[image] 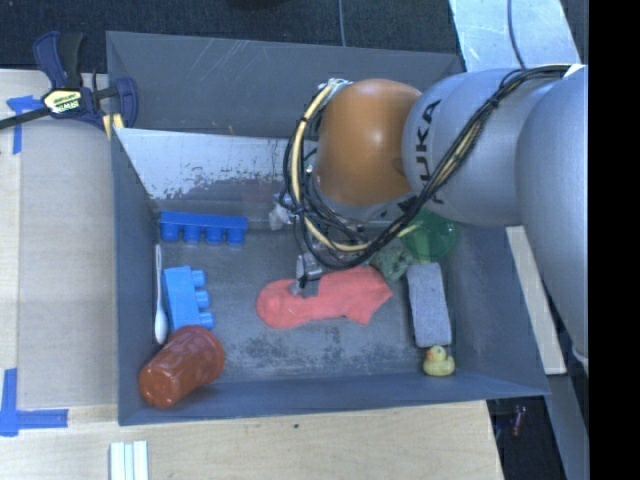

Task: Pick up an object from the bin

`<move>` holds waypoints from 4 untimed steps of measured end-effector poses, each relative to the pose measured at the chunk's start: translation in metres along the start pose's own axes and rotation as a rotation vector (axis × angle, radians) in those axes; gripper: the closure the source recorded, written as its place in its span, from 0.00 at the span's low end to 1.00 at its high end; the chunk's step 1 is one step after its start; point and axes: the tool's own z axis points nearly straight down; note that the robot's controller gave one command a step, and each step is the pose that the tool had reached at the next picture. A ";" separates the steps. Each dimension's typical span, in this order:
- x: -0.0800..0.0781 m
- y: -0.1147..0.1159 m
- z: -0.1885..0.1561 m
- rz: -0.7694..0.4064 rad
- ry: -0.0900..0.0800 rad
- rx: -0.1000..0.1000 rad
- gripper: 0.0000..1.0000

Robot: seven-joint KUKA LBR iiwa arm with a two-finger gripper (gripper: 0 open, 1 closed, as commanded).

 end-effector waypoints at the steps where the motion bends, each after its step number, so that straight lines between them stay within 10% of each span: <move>1: 0.020 -0.024 -0.001 0.051 -0.001 0.000 0.00; 3: 0.068 -0.038 0.033 0.030 -0.005 0.001 0.00; 4: 0.086 -0.038 0.058 0.023 -0.026 0.001 1.00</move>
Offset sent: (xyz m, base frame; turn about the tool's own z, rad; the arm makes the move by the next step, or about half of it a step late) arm -0.0291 -0.0345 0.0041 -0.0833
